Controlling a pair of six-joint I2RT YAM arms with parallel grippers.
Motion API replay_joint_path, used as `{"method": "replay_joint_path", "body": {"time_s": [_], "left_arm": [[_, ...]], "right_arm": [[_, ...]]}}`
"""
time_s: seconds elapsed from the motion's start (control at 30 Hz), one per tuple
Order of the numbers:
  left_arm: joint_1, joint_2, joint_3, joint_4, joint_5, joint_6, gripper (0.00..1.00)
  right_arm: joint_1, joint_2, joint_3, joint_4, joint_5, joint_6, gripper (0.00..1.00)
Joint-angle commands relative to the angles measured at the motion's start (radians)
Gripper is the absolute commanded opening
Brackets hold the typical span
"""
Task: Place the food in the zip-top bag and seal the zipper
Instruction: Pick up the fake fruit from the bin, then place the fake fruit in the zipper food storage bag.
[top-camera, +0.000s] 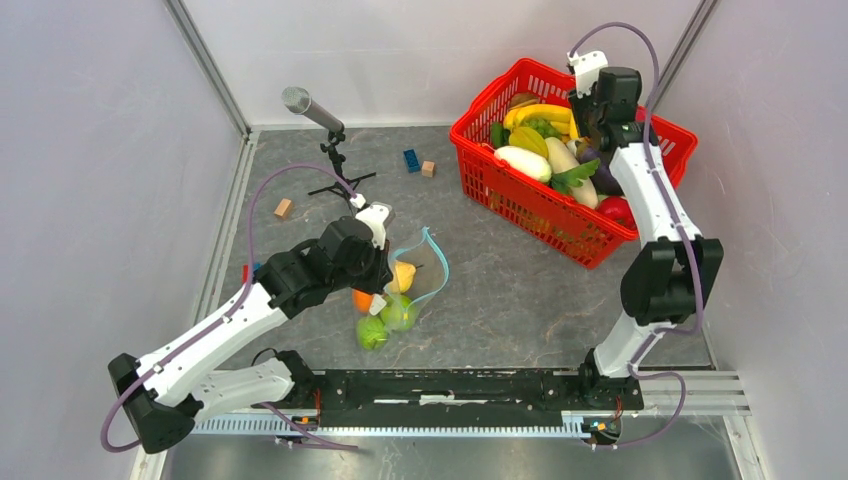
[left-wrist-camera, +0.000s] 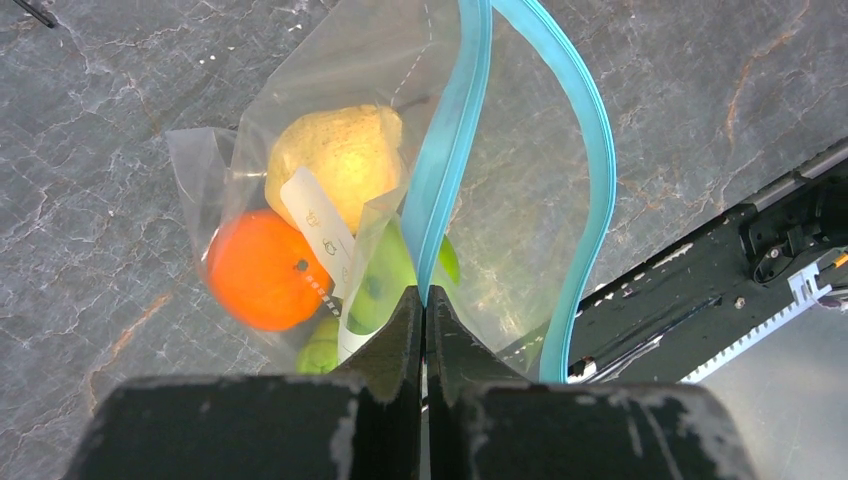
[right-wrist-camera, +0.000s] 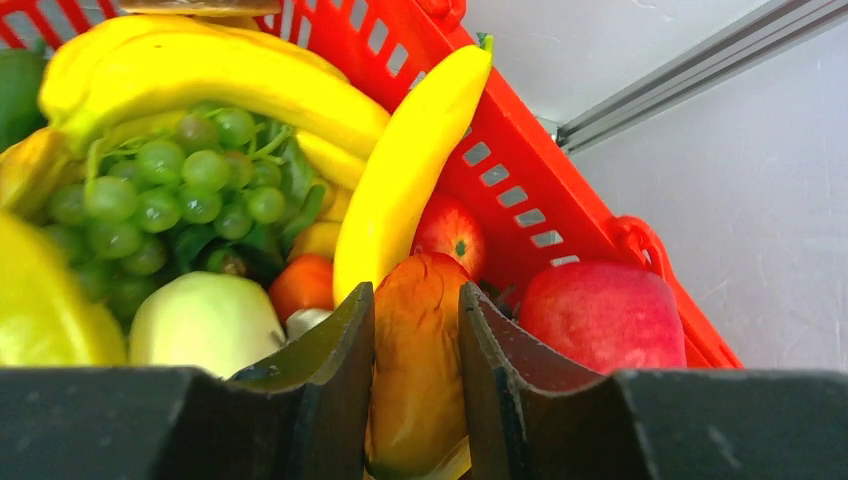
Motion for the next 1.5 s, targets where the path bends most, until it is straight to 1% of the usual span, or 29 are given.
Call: {"method": "replay_joint_path", "body": {"time_s": [0.0, 0.23, 0.43, 0.5, 0.57, 0.63, 0.7, 0.77, 0.83, 0.97, 1.07, 1.13, 1.33, 1.47], "left_arm": [[0.005, -0.036, 0.002, 0.007, -0.009, 0.007, 0.02], [0.005, -0.034, 0.012, 0.007, -0.001, 0.003, 0.02], [0.005, -0.035, 0.009, 0.009, 0.002, -0.003, 0.02], [0.005, -0.036, 0.007, 0.009, 0.006, -0.006, 0.02], [0.005, -0.042, 0.001, 0.019, 0.008, -0.011, 0.02], [0.005, -0.044, -0.001, 0.028, 0.012, -0.016, 0.02], [0.006, -0.046, -0.002, 0.036, 0.012, -0.021, 0.02], [0.005, -0.045, -0.004, 0.046, 0.013, -0.026, 0.02], [0.005, -0.043, -0.006, 0.055, 0.017, -0.031, 0.02], [0.005, -0.037, -0.005, 0.067, 0.022, -0.030, 0.02], [0.005, -0.033, 0.002, 0.070, 0.025, -0.032, 0.02], [0.005, -0.033, 0.003, 0.073, 0.025, -0.035, 0.02], [0.005, -0.039, 0.017, 0.078, 0.060, -0.042, 0.02], [0.005, -0.043, 0.036, 0.083, 0.109, -0.041, 0.02]], "right_arm": [[0.005, -0.145, -0.062, 0.060, -0.033, 0.068, 0.20], [0.011, -0.388, -0.230, 0.178, -0.108, 0.136, 0.20], [0.010, -0.543, -0.315, 0.208, -0.246, 0.214, 0.21], [0.011, -0.587, -0.342, 0.221, -0.319, 0.253, 0.20], [0.010, -0.636, -0.382, 0.264, -0.443, 0.321, 0.20], [0.016, -0.688, -0.453, 0.359, -0.630, 0.445, 0.21], [0.037, -0.740, -0.533, 0.477, -0.746, 0.572, 0.21], [0.076, -0.788, -0.609, 0.561, -0.805, 0.661, 0.21], [0.131, -0.832, -0.669, 0.606, -0.830, 0.702, 0.21], [0.244, -0.877, -0.742, 0.594, -0.855, 0.712, 0.23], [0.364, -0.860, -0.757, 0.484, -0.788, 0.645, 0.23], [0.453, -0.843, -0.790, 0.475, -0.746, 0.623, 0.23], [0.672, -0.728, -0.863, 0.516, -0.592, 0.616, 0.23], [0.736, -0.644, -0.915, 0.650, -0.559, 0.663, 0.23]]}}
